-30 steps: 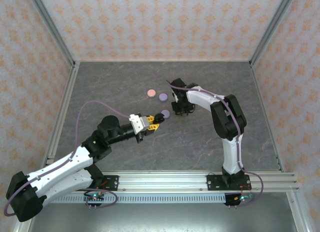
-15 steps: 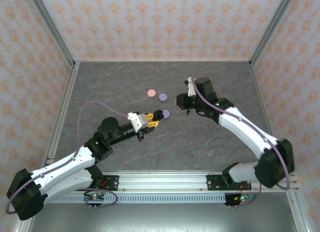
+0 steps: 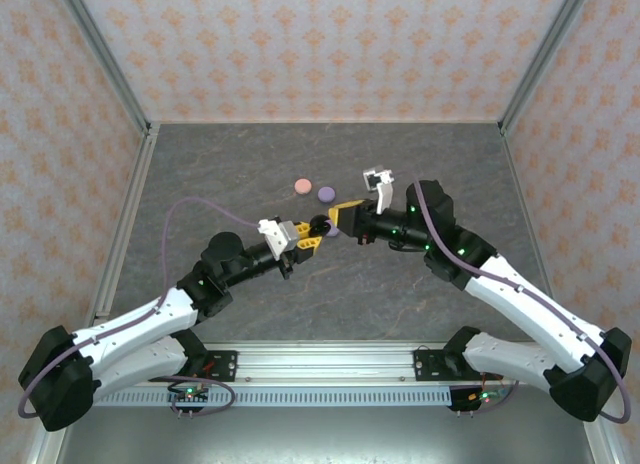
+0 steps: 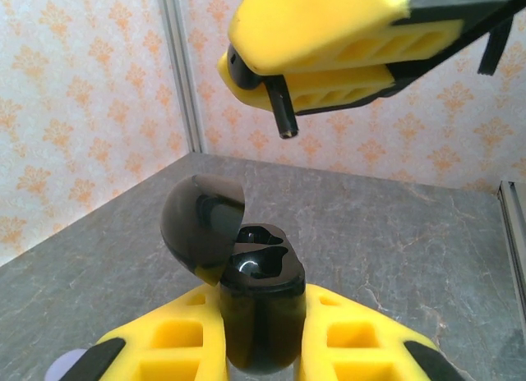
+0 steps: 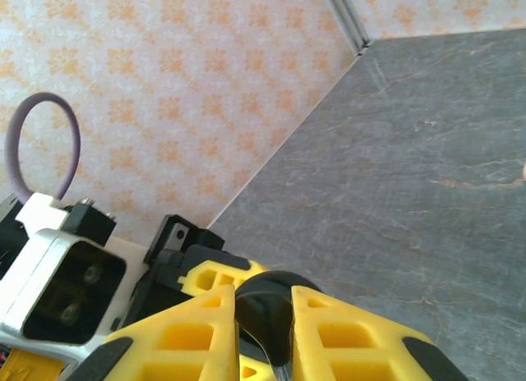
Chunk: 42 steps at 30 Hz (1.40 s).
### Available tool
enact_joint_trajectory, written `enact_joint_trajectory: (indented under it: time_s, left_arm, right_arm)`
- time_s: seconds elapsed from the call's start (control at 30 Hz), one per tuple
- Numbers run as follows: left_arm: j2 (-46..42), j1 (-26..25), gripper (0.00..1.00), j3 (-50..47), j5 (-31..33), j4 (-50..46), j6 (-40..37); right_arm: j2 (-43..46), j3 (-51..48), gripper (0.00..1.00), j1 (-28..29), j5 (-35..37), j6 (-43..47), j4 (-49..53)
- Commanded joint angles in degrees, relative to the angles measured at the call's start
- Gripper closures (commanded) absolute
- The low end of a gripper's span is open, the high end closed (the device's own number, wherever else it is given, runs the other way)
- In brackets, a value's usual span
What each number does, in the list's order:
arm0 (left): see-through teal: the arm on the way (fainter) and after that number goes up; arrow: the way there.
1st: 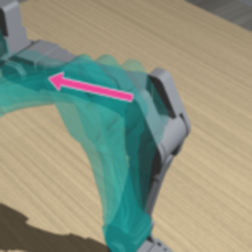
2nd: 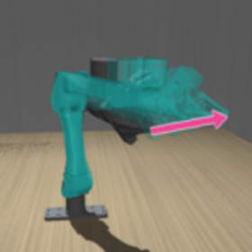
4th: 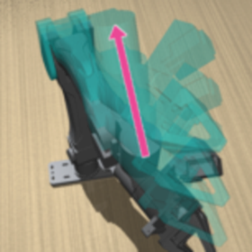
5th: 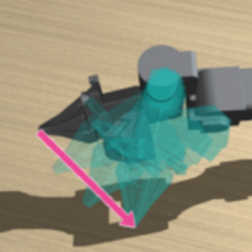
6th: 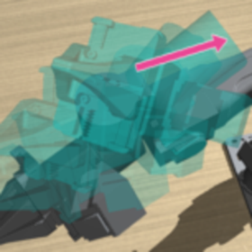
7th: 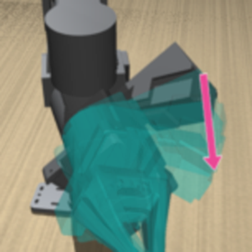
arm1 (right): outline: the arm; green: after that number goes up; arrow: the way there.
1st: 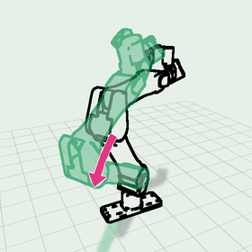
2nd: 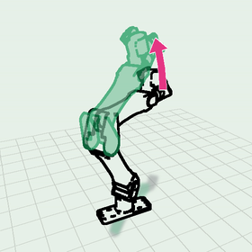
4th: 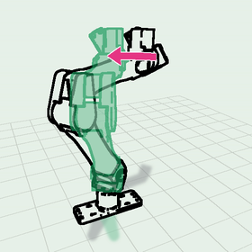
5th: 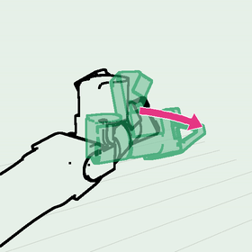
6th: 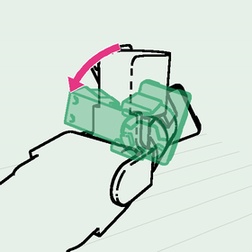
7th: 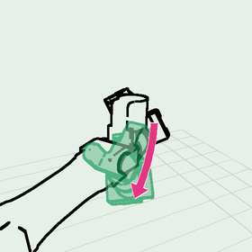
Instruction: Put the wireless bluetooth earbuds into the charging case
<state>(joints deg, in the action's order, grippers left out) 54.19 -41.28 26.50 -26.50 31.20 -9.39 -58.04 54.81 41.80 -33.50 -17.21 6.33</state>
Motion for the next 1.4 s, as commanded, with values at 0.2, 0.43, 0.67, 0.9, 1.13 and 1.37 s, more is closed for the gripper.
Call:
enact_joint_trajectory:
  time_s: [0.2,0.43,0.67,0.9,1.13,1.37]
  left_arm:
    - [0.62,-0.45,1.00,1.71,1.07,2.46,0.86]
    - [0.40,-0.47,1.00,1.86,0.49,1.64,0.69]
    - [0.22,-0.47,1.00,2.02,0.08,0.62,0.07]
    - [0.21,-0.44,1.00,1.97,0.81,1.14,0.18]
    - [0.30,-0.45,1.00,2.37,0.76,1.89,1.46]
    - [0.39,-0.47,1.00,3.45,0.24,1.64,2.80]
  right_arm:
    - [-3.46,0.55,0.82,3.58,-0.18,1.59,-2.39]
    - [-5.28,1.32,0.82,3.90,1.87,2.80,-2.55]
    - [-6.71,3.55,0.82,3.90,1.43,3.85,-0.90]
    - [-2.58,0.72,0.82,3.90,2.71,4.20,-1.08]
    - [-1.98,-2.83,0.82,3.90,2.97,3.90,-6.57]
    - [-2.05,-5.69,0.82,3.99,4.22,4.35,-9.91]
